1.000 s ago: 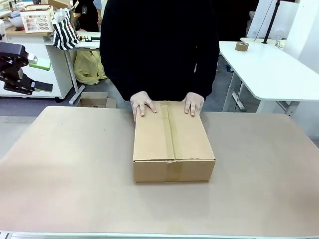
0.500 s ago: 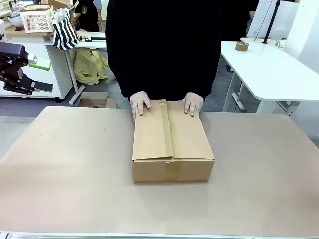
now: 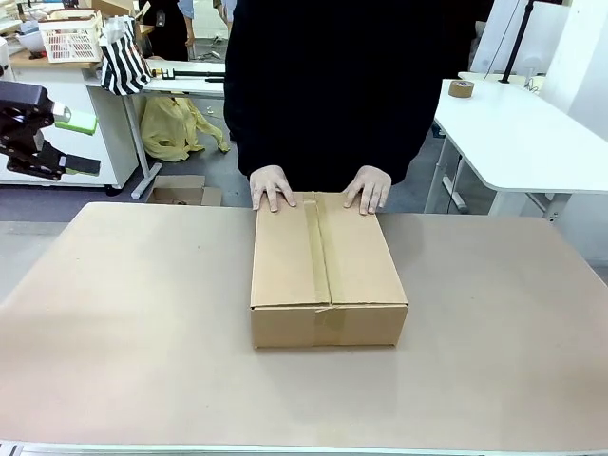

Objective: Pack the gift set into the box.
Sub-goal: Press and hold the closed box until the human finishes sealing it.

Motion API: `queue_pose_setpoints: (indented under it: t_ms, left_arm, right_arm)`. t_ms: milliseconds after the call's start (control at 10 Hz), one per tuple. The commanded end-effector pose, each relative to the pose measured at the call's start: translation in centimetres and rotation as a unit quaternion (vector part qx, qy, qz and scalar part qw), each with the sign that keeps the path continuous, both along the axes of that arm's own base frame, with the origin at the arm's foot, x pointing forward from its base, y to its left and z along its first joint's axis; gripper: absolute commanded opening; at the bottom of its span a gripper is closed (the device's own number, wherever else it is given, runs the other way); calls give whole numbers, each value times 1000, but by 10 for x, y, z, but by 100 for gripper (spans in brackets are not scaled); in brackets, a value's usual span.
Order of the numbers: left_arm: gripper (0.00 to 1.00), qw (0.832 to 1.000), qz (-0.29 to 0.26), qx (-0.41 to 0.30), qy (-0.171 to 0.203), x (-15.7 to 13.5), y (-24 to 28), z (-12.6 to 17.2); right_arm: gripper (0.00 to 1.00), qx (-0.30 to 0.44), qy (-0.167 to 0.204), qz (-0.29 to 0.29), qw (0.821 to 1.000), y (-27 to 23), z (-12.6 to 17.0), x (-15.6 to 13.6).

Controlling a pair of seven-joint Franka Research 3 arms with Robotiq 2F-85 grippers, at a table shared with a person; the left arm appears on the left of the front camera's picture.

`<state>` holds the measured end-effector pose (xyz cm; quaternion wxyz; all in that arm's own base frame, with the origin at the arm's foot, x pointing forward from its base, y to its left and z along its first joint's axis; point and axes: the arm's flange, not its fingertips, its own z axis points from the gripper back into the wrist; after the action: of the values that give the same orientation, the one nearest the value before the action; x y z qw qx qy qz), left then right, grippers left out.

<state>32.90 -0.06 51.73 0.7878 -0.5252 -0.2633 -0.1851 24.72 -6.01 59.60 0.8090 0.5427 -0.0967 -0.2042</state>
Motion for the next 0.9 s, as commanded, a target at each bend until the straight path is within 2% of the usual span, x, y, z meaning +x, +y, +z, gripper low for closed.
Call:
queue_pose_setpoints:
  t_ms: [0, 100, 200, 300, 400, 500, 600, 700, 800]
  left_arm:
    - [100, 972, -111, 22, -207, 18, -39, -15]
    - [100, 949, -115, 72, -283, 23, -53, -26]
    - [100, 934, -129, 70, -326, 25, -68, -35]
    - [100, 918, -144, 75, -363, 23, -85, -41]
    - [100, 912, -149, 61, -378, 22, -99, -44]
    - [100, 913, -166, 36, -371, 24, -112, -44]
    - [100, 918, -154, 18, -365, 27, -117, -43]
    - [100, 915, -161, 82, -360, 24, -103, -29]
    - [100, 915, -161, 82, -360, 24, -103, -29]
  right_arm:
    - [100, -14, -196, 185, 963, 30, -13, 48]
    - [100, -6, -264, 277, 924, 48, -23, 65]
    - [100, 8, -318, 375, 871, 63, -33, 78]
    - [100, -30, -341, 392, 854, 74, -42, 88]
    - [100, -34, -347, 414, 841, 90, -52, 95]
    - [100, -104, -371, 346, 856, 112, -61, 94]
    - [100, -256, -426, 270, 825, 133, -74, 90]
    - [100, -356, -473, 209, 778, 144, -86, 93]
    - [100, -140, -351, 354, 855, 119, -62, 95]
